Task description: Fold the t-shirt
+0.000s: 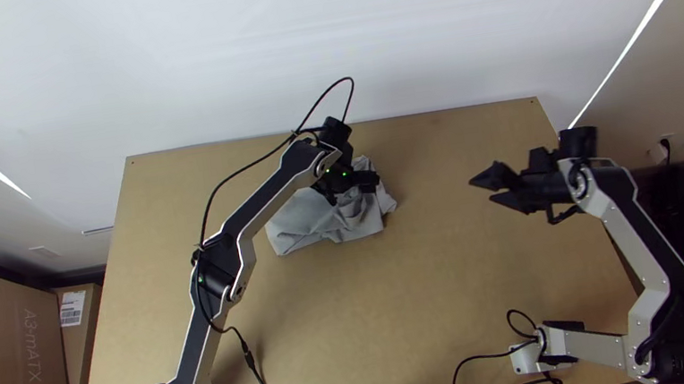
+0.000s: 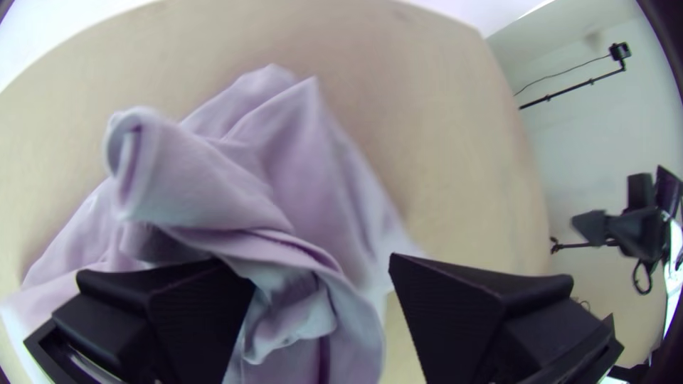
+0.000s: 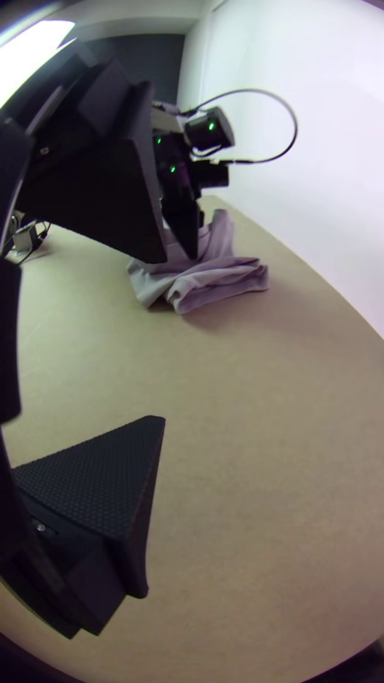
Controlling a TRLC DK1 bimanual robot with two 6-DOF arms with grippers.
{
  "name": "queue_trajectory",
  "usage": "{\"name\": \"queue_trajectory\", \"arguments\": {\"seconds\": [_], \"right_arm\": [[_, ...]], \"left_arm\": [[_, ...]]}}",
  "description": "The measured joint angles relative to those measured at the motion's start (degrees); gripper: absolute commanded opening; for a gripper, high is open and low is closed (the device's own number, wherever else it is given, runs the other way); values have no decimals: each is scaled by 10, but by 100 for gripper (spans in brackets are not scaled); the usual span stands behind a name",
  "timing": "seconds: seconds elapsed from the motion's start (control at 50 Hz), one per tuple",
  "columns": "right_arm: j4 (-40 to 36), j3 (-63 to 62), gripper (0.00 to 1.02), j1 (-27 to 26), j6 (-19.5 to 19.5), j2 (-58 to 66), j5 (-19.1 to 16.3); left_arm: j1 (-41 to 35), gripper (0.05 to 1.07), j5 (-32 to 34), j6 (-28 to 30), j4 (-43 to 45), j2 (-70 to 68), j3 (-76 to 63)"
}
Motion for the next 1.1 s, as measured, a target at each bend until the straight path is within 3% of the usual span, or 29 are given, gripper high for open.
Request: {"name": "queue_trajectory", "arguments": {"seconds": [0.16, 0.3, 0.48, 0.66, 0.96, 1.1], "right_arm": [[71, -16, 99, 112, 5, 0, 83], [91, 17, 99, 204, 13, 19, 115], [103, 98, 99, 278, 21, 89, 118], [116, 169, 99, 302, 45, 170, 118], [131, 261, 99, 353, 64, 300, 87], [179, 294, 99, 377, 80, 366, 81]], "left_arm": [[1, 103, 0, -26, 46, -55, 0], [27, 103, 0, -28, 51, -135, -3], [85, 103, 0, -27, 52, -238, -27], [156, 103, -14, -5, 48, -313, -87], [262, 103, -73, 33, 45, -414, -171], [309, 103, -75, 45, 45, -477, -206]]}}
